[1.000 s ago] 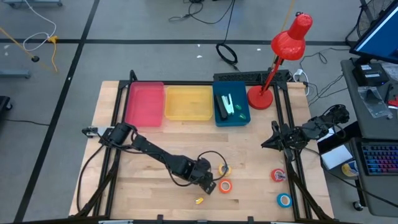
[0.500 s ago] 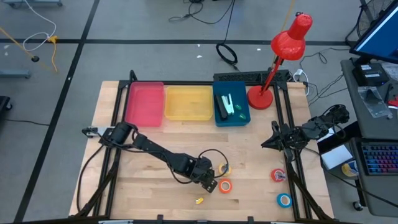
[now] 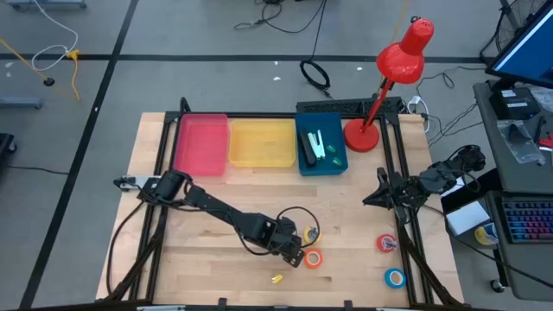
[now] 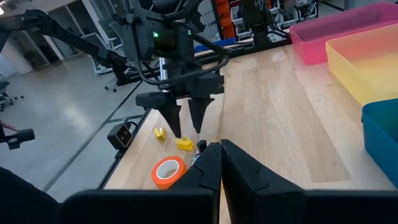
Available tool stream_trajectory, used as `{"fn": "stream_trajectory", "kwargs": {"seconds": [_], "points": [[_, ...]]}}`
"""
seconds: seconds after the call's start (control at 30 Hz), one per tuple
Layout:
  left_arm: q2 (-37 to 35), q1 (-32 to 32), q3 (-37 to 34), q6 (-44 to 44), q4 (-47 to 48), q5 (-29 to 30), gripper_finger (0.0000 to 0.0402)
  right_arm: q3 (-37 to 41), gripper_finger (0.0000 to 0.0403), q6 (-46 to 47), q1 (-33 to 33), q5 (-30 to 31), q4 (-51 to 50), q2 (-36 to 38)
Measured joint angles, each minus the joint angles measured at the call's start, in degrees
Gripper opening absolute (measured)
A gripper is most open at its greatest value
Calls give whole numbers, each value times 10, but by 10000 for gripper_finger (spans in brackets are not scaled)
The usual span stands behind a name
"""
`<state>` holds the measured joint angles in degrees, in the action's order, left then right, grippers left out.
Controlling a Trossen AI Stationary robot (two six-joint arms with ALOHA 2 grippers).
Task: Pick and place Stapler, Stapler remover, tape
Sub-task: Put the top yellow small stapler into the blue bin
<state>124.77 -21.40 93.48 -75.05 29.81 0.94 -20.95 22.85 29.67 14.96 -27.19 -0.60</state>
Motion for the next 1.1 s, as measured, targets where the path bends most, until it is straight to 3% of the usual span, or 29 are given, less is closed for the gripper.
{"fn": "stream_trajectory", "kwargs": {"seconds": [0.47,0.77,0.97,1.1], "points": [[15,-8,20,-30,2,35,230,0,1,-11,0,0,0,0],[59,-13,25,-58,-19,7,230,0,1,-11,0,0,3,0],[64,-14,25,-67,20,-7,228,0,1,-11,0,0,4,0],[65,-14,26,-60,37,-18,204,0,1,-11,0,0,4,0]]}}
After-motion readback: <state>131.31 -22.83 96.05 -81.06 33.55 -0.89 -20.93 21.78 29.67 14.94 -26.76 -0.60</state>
